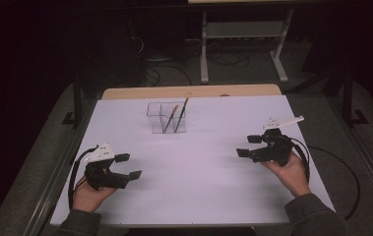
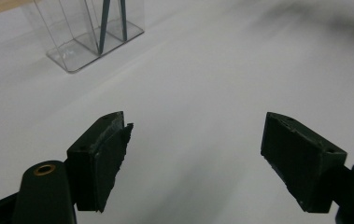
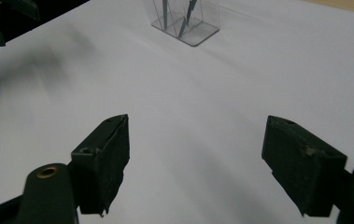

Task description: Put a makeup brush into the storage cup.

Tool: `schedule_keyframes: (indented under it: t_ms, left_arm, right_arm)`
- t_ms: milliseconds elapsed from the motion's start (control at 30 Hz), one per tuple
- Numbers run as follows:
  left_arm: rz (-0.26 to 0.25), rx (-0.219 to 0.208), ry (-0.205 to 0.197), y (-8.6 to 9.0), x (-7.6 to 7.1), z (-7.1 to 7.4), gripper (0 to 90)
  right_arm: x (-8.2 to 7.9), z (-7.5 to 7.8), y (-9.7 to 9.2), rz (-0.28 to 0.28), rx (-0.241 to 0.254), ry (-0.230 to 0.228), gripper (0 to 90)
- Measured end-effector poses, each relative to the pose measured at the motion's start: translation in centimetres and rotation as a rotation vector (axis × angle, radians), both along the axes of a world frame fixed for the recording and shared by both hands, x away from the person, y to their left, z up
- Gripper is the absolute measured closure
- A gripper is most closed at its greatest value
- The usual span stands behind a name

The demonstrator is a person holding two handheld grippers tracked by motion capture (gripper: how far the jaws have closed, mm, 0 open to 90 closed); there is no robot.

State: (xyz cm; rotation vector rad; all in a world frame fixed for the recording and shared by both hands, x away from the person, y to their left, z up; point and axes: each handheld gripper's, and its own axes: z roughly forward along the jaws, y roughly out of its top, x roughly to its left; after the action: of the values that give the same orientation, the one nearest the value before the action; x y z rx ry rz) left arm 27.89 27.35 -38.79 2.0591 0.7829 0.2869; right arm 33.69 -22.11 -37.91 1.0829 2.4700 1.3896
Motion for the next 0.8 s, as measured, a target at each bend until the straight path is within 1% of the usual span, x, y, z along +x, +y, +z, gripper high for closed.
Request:
schedule_keyframes:
  t_ms: [100,133,233,267,333,467,567,667,700,800]
  left_arm:
    - [-0.003,0.007,0.001,0.0,0.0,0.0,21.3]
    - [-0.003,0.006,0.000,0.0,0.0,0.0,21.2]
    - [-0.005,0.005,0.002,-0.1,-0.1,-0.1,21.2]
    - [-0.003,0.003,0.001,-0.1,0.0,-0.1,21.2]
    - [0.000,0.000,0.001,-0.1,0.0,-0.1,21.2]
    - [-0.001,0.003,0.004,-0.1,0.0,-0.2,21.2]
    - [-0.003,0.004,0.002,-0.1,0.0,-0.2,21.2]
    - [-0.001,0.002,0.004,-0.1,0.0,-0.2,21.1]
    - [-0.001,0.003,0.003,-0.1,0.0,-0.2,21.1]
    - [-0.001,0.003,0.004,-0.1,0.0,-0.2,21.1]
  right_arm:
    - [-0.2,-0.3,-0.1,-0.001,0.002,0.006,22.2]
    - [-0.3,-0.3,-0.2,-0.006,0.000,0.019,22.1]
    - [-0.6,-0.2,-0.2,-0.008,0.000,0.010,22.1]
    - [-0.6,-0.2,-0.3,-0.003,0.000,-0.001,22.1]
    - [-0.7,-0.3,-0.4,-0.008,0.003,0.006,22.0]
    - [-1.0,-0.8,-0.6,-0.008,0.005,0.005,21.8]
    - [-1.3,-1.0,-0.9,-0.014,0.004,0.020,21.5]
    - [-1.6,-1.1,-1.2,-0.020,0.009,0.018,21.6]
    - [-1.6,-1.2,-1.3,-0.018,0.011,0.010,21.6]
    - [-1.9,-1.4,-1.5,-0.028,0.015,0.019,21.3]
